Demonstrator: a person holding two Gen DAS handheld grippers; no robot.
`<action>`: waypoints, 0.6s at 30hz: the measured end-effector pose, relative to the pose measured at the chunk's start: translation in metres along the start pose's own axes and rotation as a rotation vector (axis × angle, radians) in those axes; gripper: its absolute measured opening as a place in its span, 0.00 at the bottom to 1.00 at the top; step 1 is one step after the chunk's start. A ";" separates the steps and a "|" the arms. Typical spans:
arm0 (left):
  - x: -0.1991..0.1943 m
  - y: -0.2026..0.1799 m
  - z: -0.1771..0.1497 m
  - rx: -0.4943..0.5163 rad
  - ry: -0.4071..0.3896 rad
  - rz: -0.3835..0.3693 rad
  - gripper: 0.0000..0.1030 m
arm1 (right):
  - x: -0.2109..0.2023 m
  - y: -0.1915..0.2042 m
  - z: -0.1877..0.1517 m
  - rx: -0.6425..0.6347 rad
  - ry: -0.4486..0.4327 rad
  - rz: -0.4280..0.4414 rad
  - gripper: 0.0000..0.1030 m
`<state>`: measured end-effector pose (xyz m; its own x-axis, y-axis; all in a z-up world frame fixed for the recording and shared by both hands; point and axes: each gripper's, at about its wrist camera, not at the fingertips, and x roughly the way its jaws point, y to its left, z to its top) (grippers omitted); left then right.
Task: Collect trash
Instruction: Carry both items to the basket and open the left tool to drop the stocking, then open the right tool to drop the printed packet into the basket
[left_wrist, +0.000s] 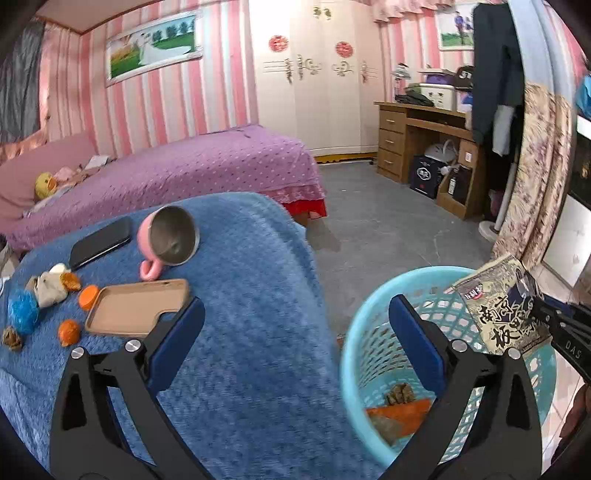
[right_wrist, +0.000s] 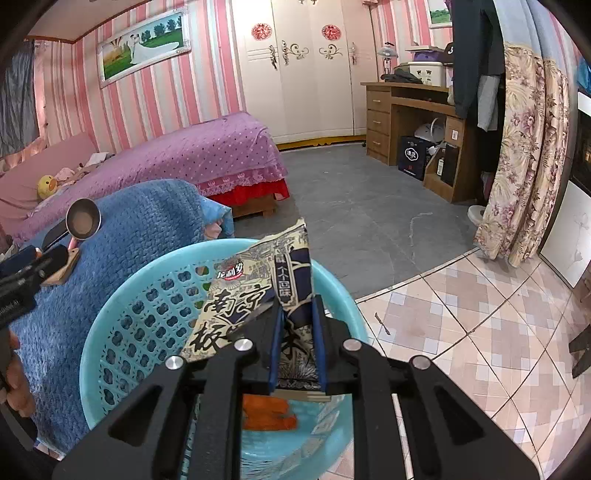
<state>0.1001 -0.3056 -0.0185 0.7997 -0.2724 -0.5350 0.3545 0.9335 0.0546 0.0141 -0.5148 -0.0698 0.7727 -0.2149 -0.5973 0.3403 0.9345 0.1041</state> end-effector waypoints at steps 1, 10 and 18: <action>-0.001 0.006 0.000 -0.011 0.001 0.006 0.94 | 0.001 0.002 0.000 -0.002 0.001 -0.002 0.18; -0.018 0.048 0.003 -0.051 -0.020 0.061 0.95 | 0.007 0.022 0.001 -0.018 0.028 -0.014 0.50; -0.034 0.094 -0.003 -0.089 -0.026 0.096 0.95 | 0.005 0.047 0.005 -0.033 0.016 -0.052 0.86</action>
<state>0.1046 -0.2082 0.0019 0.8406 -0.1856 -0.5089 0.2323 0.9722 0.0292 0.0365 -0.4738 -0.0644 0.7456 -0.2590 -0.6141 0.3618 0.9311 0.0465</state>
